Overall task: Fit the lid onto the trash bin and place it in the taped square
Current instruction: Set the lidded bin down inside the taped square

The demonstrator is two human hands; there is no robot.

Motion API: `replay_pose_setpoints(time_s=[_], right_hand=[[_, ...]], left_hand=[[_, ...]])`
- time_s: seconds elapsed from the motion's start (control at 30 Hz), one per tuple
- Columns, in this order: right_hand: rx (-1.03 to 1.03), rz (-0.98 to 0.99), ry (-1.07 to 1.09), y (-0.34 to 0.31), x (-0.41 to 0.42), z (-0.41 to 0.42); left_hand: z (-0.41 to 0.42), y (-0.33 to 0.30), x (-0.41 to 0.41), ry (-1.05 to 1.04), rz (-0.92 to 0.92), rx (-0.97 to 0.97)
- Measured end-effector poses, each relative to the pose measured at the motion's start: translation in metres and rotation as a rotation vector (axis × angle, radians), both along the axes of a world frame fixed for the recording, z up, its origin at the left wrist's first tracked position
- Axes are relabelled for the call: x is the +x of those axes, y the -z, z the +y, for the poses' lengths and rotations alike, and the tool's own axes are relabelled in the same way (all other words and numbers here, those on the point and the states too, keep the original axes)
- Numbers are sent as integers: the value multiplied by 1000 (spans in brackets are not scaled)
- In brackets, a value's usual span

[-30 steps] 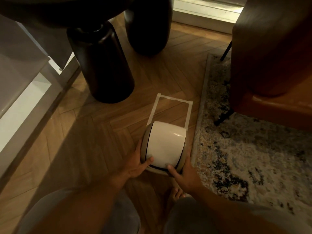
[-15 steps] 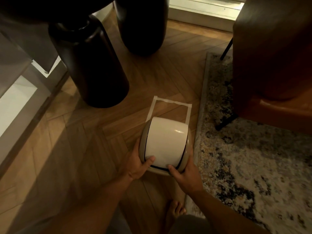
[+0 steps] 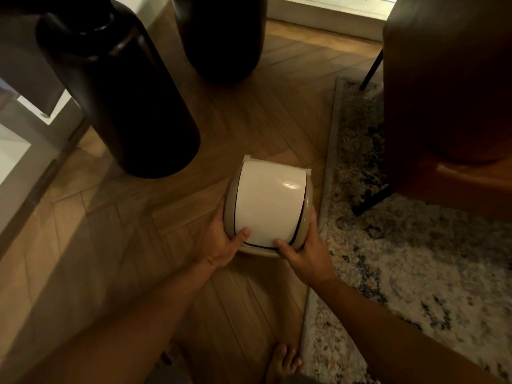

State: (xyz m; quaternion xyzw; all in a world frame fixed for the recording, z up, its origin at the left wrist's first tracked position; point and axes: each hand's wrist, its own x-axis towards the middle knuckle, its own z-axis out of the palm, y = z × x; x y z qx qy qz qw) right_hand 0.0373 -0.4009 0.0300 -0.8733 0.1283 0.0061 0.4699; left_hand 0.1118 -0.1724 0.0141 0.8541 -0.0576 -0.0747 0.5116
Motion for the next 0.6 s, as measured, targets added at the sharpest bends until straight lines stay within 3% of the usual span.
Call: replay_pose_setpoints(time_s=[0.6], right_hand=[[7,-128,16,6,139,-46]], left_hand=[[-52,2,149,2,-107,104]])
